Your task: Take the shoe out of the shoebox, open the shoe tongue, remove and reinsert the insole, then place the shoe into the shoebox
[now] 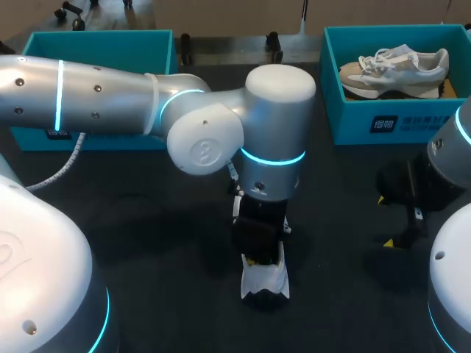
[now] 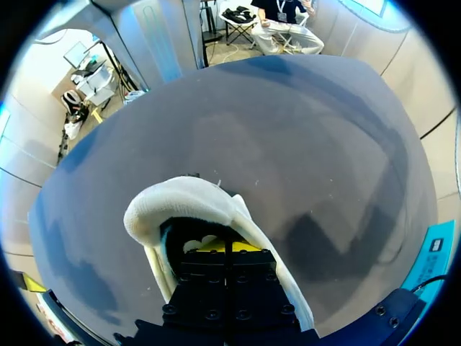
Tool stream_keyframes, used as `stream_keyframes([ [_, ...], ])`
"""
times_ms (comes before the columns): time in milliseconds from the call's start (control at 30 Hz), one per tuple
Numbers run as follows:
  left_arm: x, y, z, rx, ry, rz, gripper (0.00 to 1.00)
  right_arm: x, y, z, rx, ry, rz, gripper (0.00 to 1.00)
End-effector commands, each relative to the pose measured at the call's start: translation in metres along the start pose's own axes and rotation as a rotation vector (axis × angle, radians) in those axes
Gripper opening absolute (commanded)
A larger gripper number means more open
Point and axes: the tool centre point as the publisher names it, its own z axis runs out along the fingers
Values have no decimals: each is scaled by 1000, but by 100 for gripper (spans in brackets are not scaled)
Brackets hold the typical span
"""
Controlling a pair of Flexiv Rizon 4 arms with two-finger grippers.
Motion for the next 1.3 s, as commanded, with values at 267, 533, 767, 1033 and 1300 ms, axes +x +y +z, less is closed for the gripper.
stream_keyframes([
  [267,1,4,22,-59,-21,-85,0,1,0,0,0,-2,-1,100],
  [533,-1,-1,-12,-143,-92,-146,0,1,0,0,0,-2,-1,100],
  [767,-7,2,-20,-49,-114,-121,0,1,0,0,0,-2,-1,100],
  [1033,-15,4,5,-34,-42,-107,0,1,0,0,0,-2,-1,100],
  [1300,-13,4,23,-100,0,-123,0,1,0,0,0,-2,-1,100],
])
